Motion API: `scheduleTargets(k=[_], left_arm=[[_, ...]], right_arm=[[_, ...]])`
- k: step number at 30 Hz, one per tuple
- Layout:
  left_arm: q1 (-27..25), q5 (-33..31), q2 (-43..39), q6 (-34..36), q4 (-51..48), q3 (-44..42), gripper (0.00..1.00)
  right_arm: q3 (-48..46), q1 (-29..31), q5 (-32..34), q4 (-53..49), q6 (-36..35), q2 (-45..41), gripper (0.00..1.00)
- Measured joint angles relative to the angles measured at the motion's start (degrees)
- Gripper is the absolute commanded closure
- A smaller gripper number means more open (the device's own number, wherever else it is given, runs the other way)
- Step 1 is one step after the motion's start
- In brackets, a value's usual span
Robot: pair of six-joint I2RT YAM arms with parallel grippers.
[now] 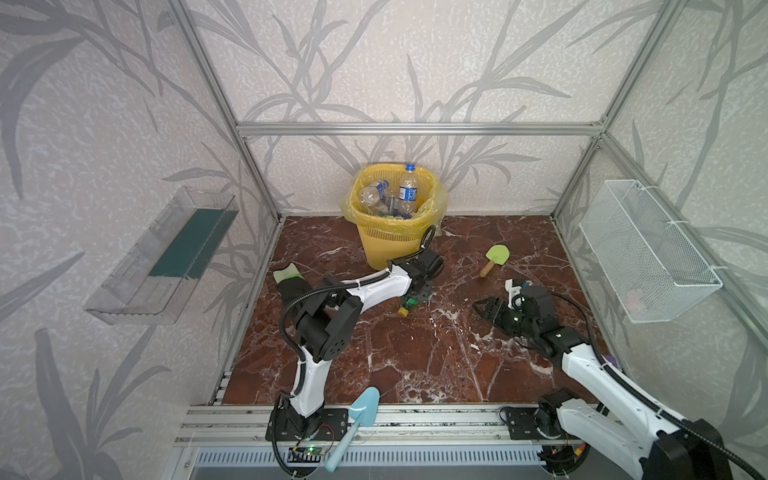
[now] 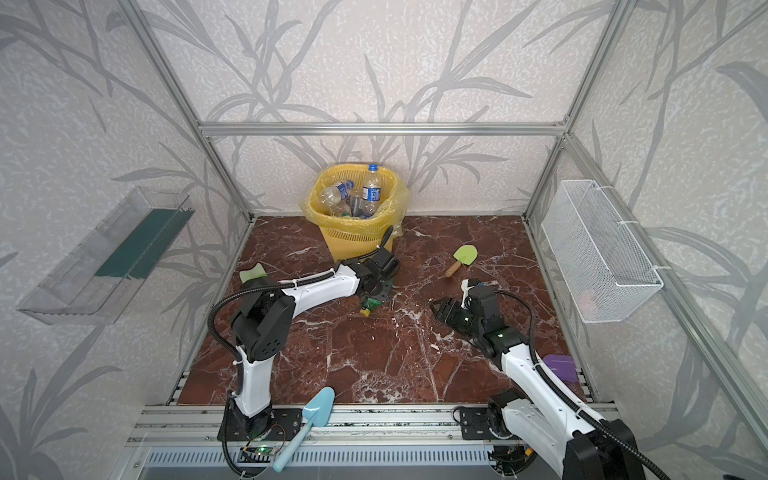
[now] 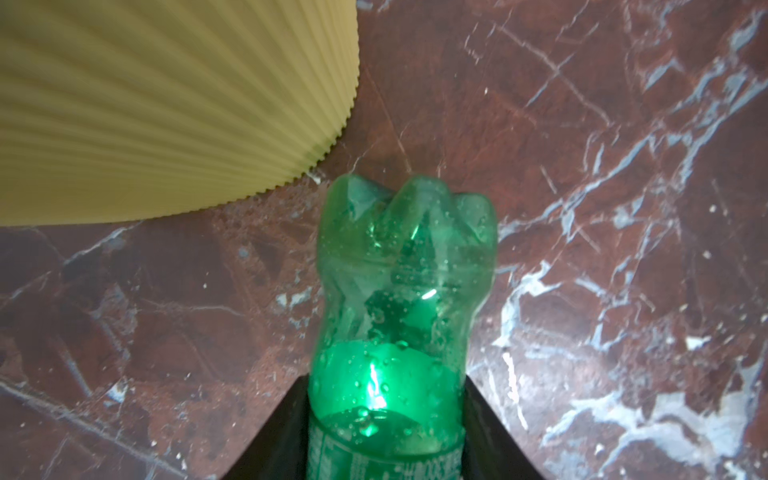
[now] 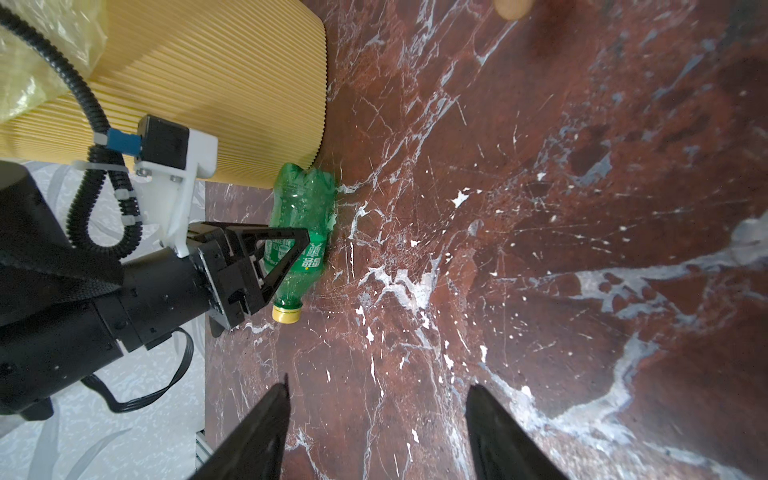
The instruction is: Throw the plastic bottles in the bin
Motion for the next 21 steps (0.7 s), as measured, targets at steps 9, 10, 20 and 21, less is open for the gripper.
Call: scheduleTargets(k=[9, 10, 20, 21], left_arm=[[0.02, 0.61, -17.92, -9.6, -0.11, -22.4, 0.47], [0.02, 0.72, -20.02, -11.26, -0.13, -24.76, 0.46], [0.39, 2.69, -38.12, -30.25, -0.72, -41.29, 0.36], [0.55, 2.95, -38.64, -31.41, -1.07, -41.57, 0.32]], right_arm=[[0.02, 0.0, -0.55, 0.22, -0.04, 1.42, 0.35], [0.02, 0.0, -0.57, 0.22, -0.07, 1.79, 0.35], [1.03, 0.07, -1.18, 0.63, -0.66, 5.79, 0.36], [1.22, 0.11, -1.22, 0.72, -0.68, 6.03, 0.36]])
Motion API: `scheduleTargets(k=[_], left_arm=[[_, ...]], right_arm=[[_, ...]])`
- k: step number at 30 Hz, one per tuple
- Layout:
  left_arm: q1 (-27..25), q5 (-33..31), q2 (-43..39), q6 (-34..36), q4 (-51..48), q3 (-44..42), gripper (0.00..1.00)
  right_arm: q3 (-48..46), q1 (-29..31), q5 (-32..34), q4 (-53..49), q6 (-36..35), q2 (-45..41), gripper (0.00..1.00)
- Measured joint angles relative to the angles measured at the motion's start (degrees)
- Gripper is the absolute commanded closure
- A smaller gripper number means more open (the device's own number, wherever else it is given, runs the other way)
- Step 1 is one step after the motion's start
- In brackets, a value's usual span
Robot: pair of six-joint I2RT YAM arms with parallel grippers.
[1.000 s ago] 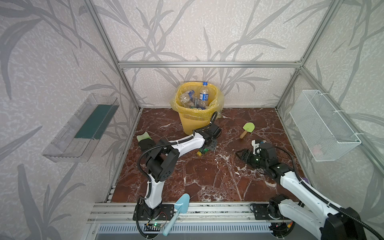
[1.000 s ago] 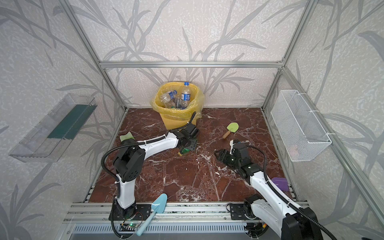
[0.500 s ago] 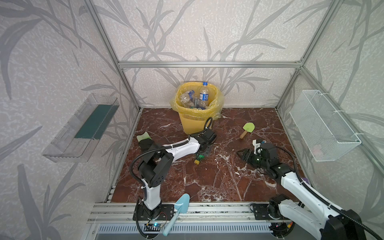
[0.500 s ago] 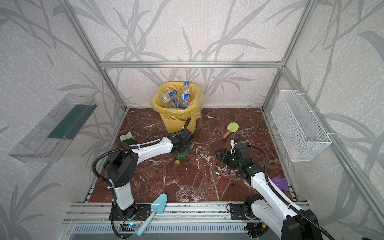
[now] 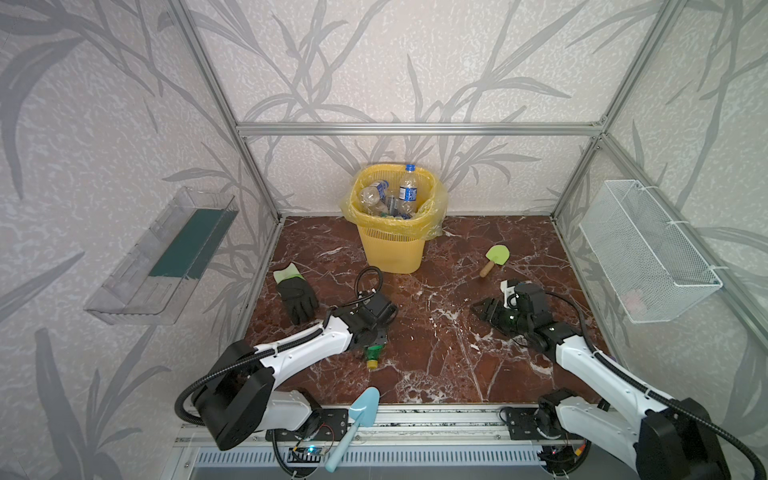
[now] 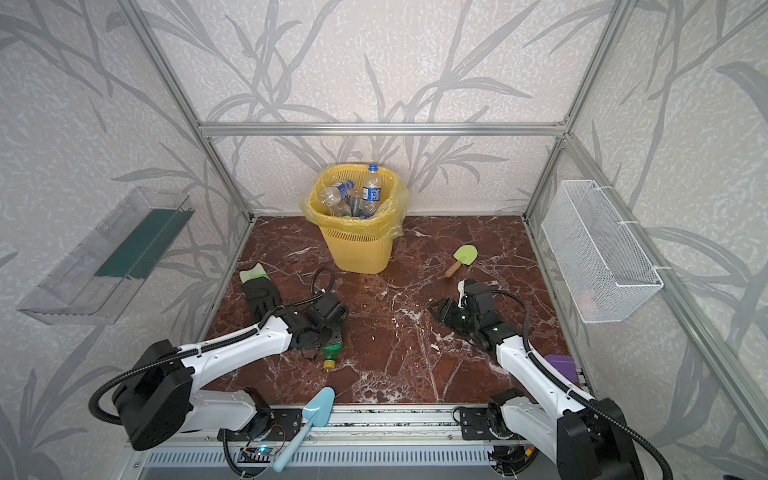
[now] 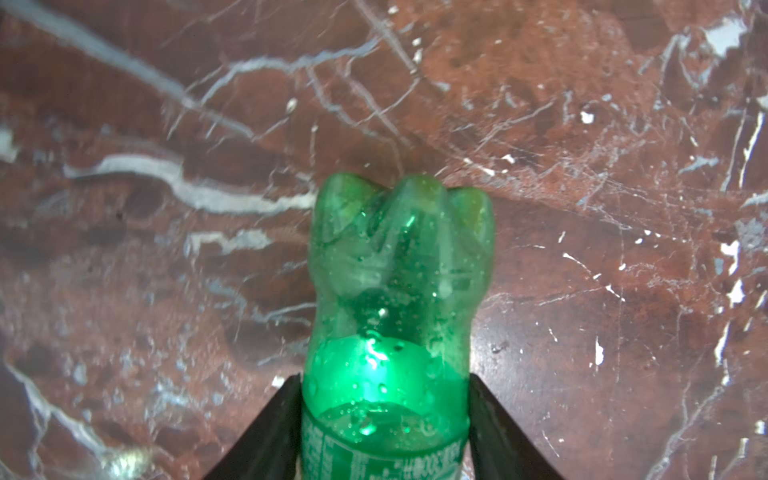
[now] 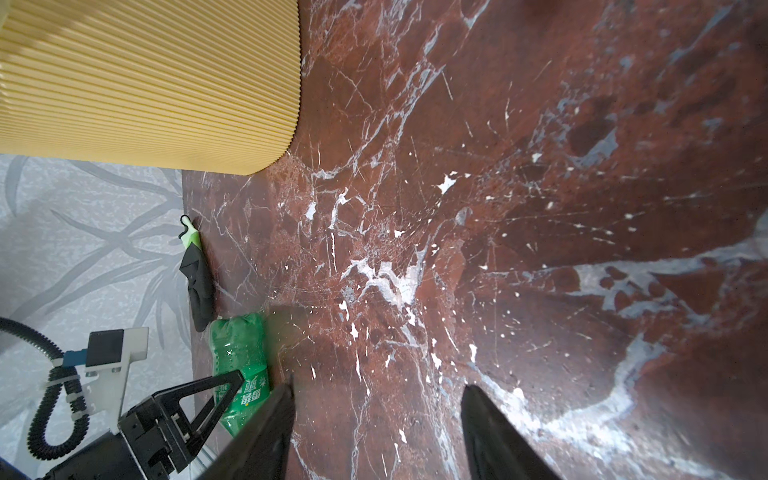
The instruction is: Throw the plastic bottles in the bin
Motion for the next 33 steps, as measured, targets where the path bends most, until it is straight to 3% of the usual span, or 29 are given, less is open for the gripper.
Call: scheduleTargets(k=[3, 6, 23, 33], left_arm=[[0.68, 0.96, -0.31, -2.47, -1.29, -0.31, 0.23], [1.6, 1.68, -0.26, -3.56, -2.14, -0.31, 0.23], [11.19, 10.25, -3.26, -2.12, 3.32, -4.81, 0.45], [13.81, 14.36, -15.08, -4.0, 4.31, -8.61, 0.47]], right_arm=[[0.31, 0.2, 0.02, 0.24, -0.02, 0.31, 0.37], [0.42, 0.24, 0.02, 0.33, -0.02, 0.31, 0.37], [0.52, 0.28, 0.02, 0.37, -0.07, 1.27, 0.4], [0.96, 0.31, 0.02, 0.52, -0.07, 2.03, 0.4]])
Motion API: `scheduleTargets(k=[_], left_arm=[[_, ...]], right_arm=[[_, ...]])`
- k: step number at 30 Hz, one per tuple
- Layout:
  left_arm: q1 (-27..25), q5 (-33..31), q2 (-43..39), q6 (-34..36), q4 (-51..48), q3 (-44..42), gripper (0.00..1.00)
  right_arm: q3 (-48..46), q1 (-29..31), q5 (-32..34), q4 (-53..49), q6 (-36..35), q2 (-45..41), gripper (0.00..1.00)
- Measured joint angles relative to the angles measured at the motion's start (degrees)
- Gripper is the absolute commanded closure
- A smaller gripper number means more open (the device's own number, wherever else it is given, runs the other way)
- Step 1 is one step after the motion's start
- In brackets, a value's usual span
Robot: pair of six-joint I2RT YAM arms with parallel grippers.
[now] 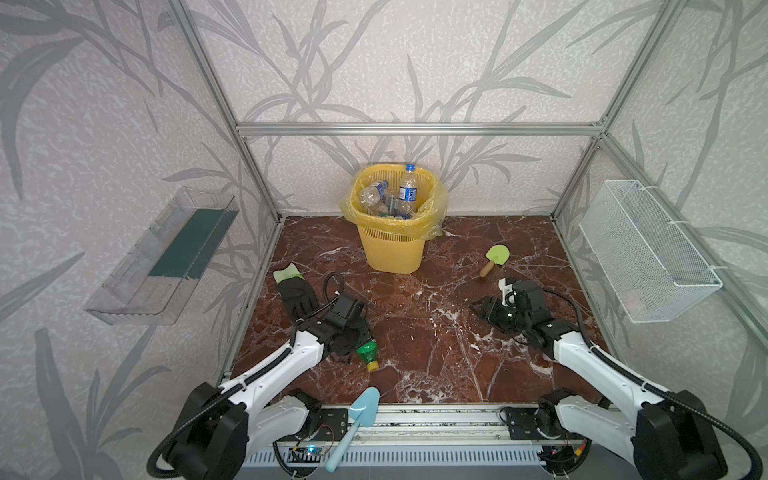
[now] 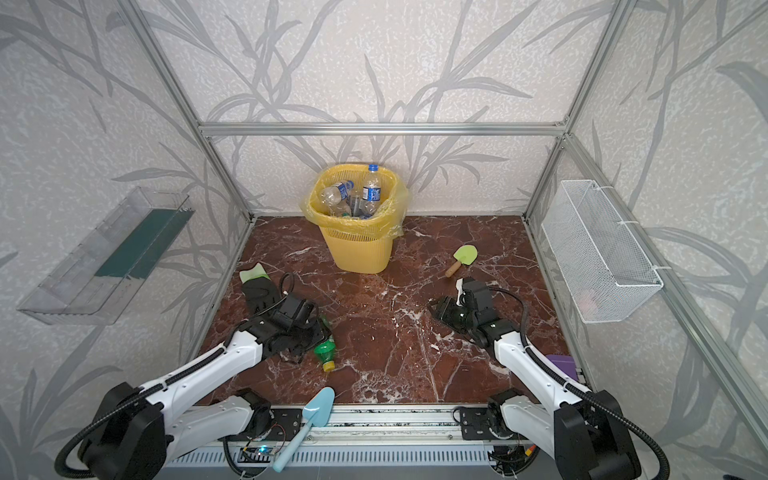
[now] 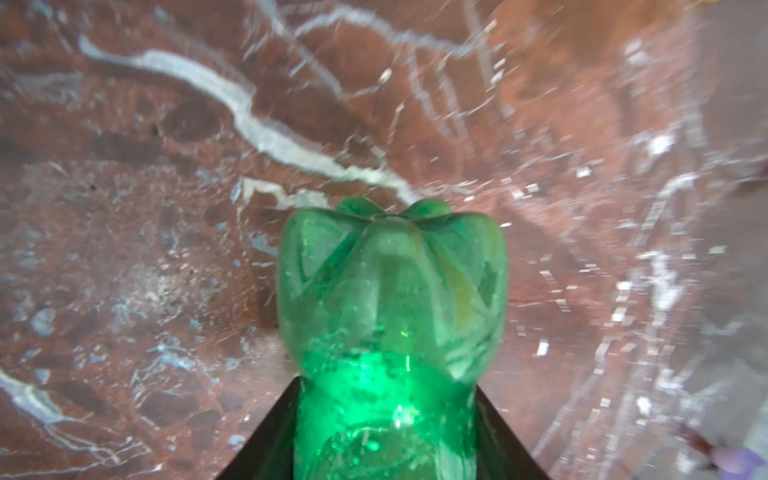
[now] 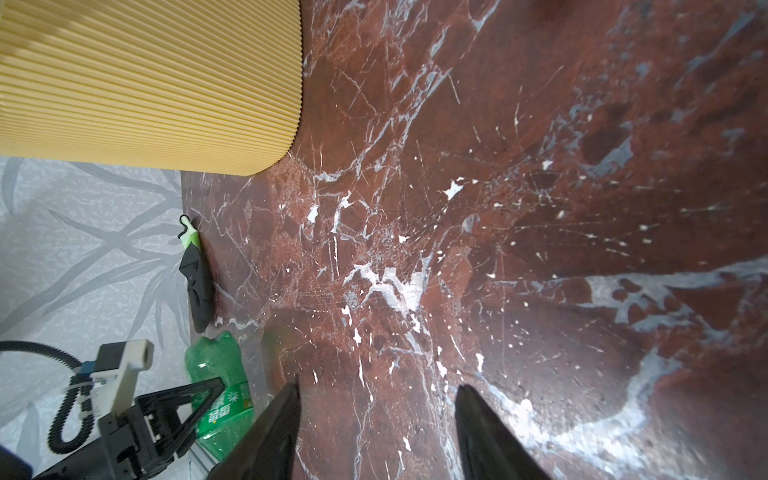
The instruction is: Throw the plastic bottles in the bin
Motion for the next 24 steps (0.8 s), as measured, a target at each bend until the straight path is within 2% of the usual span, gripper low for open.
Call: scheduleTargets(k=[3, 5, 7, 10, 11, 12, 15, 17, 18, 24], left_arm=[[0.87, 0.24, -4.59, -0.72, -1.92, 1.97, 0.47], [1.62, 0.33, -5.84, -0.9, -4.79, 7.3, 0.46], [3.04, 0.9, -4.7, -0.59, -6.86, 16.74, 0.46], [5.51, 2.03, 2.75, 0.85, -7.3, 37.9, 0.44], [6.14, 2.71, 6.93, 1.6, -6.82, 46.66, 0.4], [6.73, 3.3, 11.89, 2.43, -5.99, 56.15, 0.3], [8.66, 5.53, 21.81, 4.28, -4.02, 72.89, 0.12], [9.64, 6.91, 23.74, 4.76, -4.13, 73.79, 0.08], [9.99, 7.23, 23.28, 4.96, -4.09, 70.9, 0.07], [12.59, 5.4, 11.32, 4.33, -6.93, 40.81, 0.06]], right_arm=[[0.11, 0.0, 0.0, -0.02, 0.02, 0.15, 0.4], [0.46, 0.0, 0.0, -0.07, 0.04, 0.17, 0.4], [1.18, 0.0, 0.0, -0.09, 0.11, 0.17, 0.4], [2.89, 0.0, -0.02, -0.26, 0.13, 0.2, 0.4], [3.52, 0.0, -0.02, -0.26, 0.13, 0.2, 0.4], [4.17, 0.0, -0.02, -0.28, 0.13, 0.2, 0.4], [5.79, 0.0, 0.0, -0.33, 0.11, 0.09, 0.4], [5.88, 0.0, 0.07, -0.52, 0.15, -0.59, 0.4], [5.81, 0.0, 0.2, -0.76, 0.15, -1.05, 0.4], [4.11, -0.02, 0.24, -0.87, 0.17, -2.73, 0.4]])
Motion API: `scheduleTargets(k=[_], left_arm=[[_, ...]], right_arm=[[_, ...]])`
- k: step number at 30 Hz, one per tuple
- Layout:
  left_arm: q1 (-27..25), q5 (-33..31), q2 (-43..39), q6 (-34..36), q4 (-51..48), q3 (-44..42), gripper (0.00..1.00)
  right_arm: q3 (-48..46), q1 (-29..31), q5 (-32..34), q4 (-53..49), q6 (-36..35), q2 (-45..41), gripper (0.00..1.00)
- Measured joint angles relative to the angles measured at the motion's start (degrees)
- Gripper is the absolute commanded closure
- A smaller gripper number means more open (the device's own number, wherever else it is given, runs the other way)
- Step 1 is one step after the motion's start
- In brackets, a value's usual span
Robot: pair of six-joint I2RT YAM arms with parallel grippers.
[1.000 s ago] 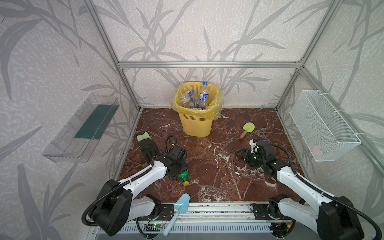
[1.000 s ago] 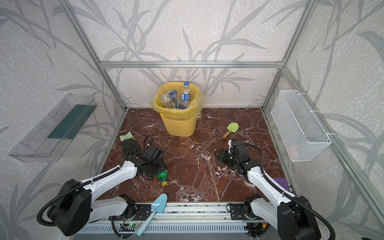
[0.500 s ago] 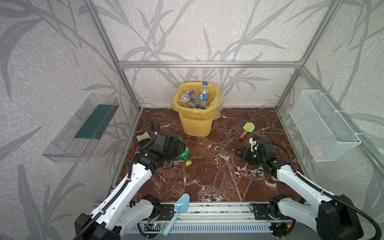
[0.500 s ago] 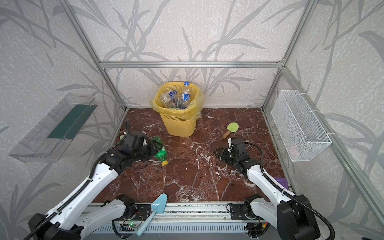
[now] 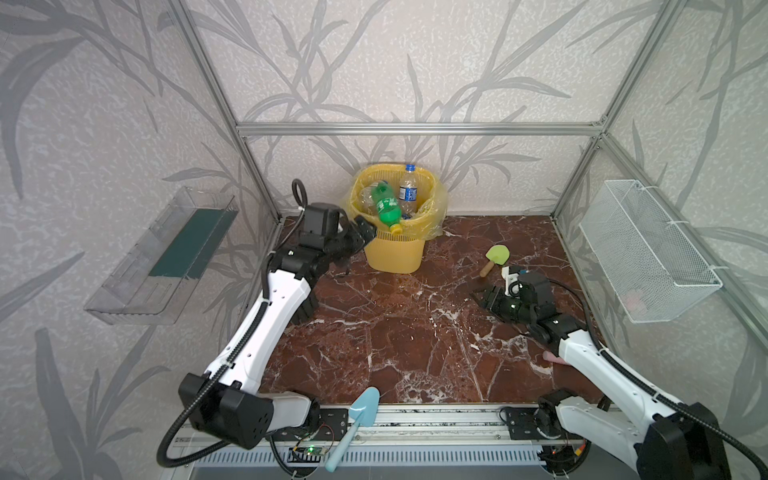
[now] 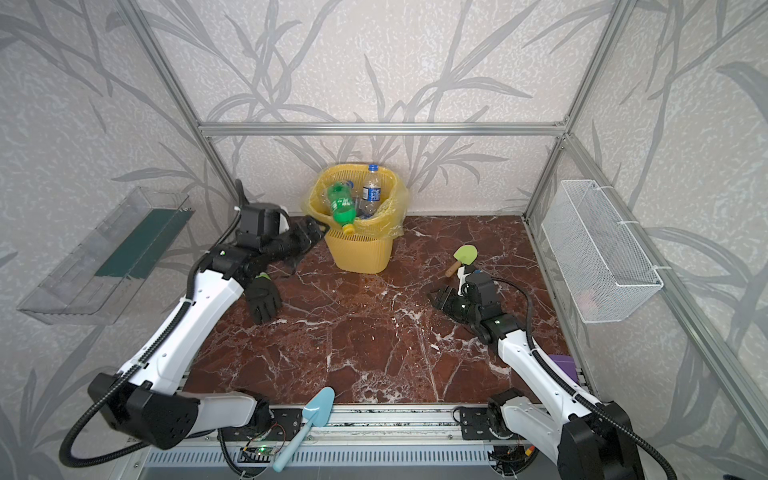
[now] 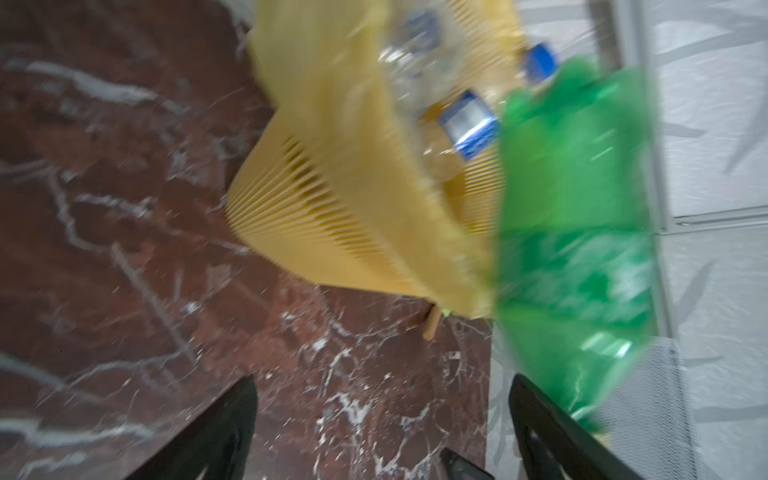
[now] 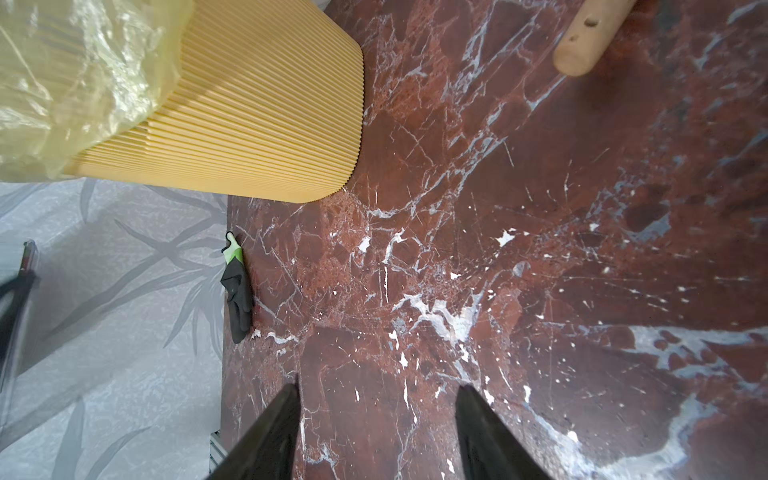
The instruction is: Throw the plastic bottles in the bin
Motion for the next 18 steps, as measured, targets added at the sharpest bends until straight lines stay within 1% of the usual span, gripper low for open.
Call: scheduleTargets(k=[4, 7, 13, 18], left_arm=[[2.73, -1.68, -12.33, 0.17, -1.57, -12.5, 0.05], [4.61, -0.74, -17.46, -0.46, 0.35, -17.09, 0.06], [4.98, 1.31, -13.07, -0.24, 3.76, -16.79, 0.07], [6.91, 1.03, -13.97, -0.22, 6.71, -19.34, 0.07]], right_arm=[[-1.92, 0.0, 0.0, 0.0, -0.02, 0.35, 0.4], [-2.19, 0.0, -0.07, 0.09, -0.04, 1.7, 0.4], [-2.14, 0.0, 0.15, -0.46, -0.76, 1.86, 0.4], [-2.12, -1.18, 0.68, -0.83, -4.04, 0.61, 0.37]])
